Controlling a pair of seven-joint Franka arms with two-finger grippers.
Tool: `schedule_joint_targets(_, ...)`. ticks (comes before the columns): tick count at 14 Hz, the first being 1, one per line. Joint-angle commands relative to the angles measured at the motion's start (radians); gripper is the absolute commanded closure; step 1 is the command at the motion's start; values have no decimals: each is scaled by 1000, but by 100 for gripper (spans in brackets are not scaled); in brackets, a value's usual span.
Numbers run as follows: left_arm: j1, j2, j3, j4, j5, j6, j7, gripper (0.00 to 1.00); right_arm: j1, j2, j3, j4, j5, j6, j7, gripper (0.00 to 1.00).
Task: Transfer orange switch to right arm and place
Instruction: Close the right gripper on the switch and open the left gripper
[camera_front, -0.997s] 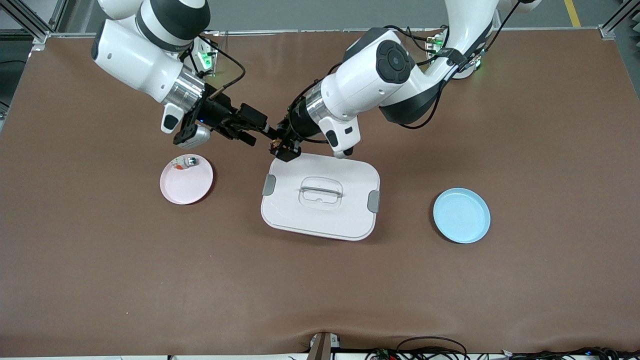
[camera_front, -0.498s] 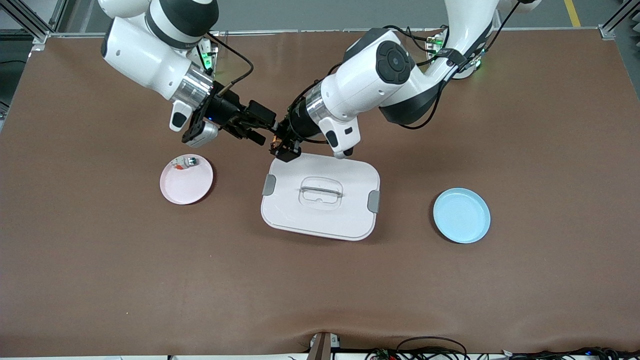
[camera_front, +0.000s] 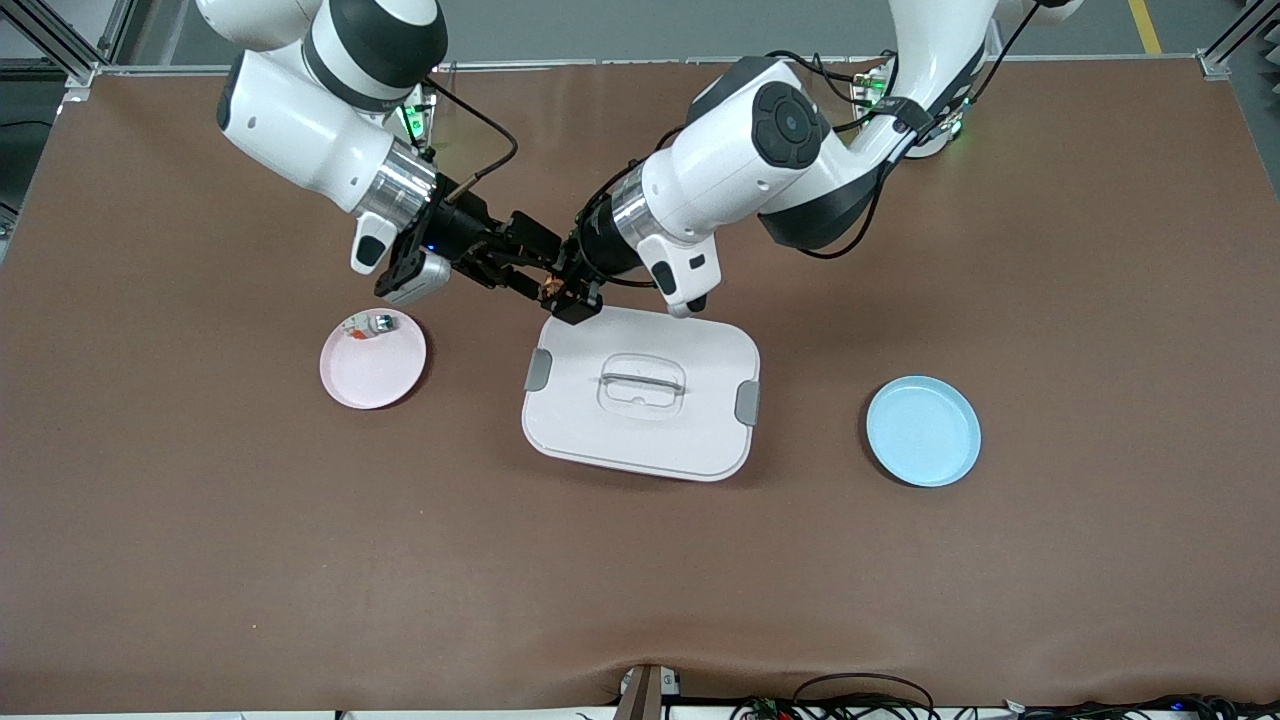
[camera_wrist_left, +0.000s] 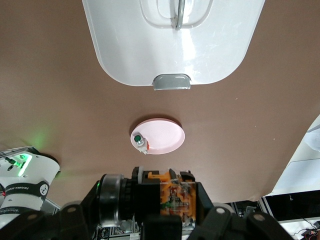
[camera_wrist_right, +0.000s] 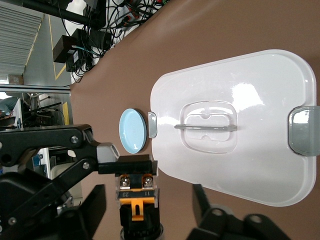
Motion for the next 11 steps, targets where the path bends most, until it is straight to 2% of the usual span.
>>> schedule_joint_targets(1,-11,12,6,24,10,3,-11,100,24,15,-11,18,22,32,-25,74)
schedule_joint_targets(2,-13,12,6,24,10,3,-11,100,33,22,-11,18,22,40,-28,94)
schedule_joint_targets(3,-11,12,6,24,10,3,-11,100,36,24,-11,19,25,40,-14,100)
schedule_joint_targets(8,-10,14,8,24,10,3,-6,100,36,27,-10,18,25,37,-27,100)
schedule_joint_targets(9,-7,14,9,24,10,3,-6,89,36,28,-11,18,25,35,-27,100)
schedule_joint_targets(11,-10,11,14,24,11,3,-5,6,36,30,-11,18,25,32,-27,100)
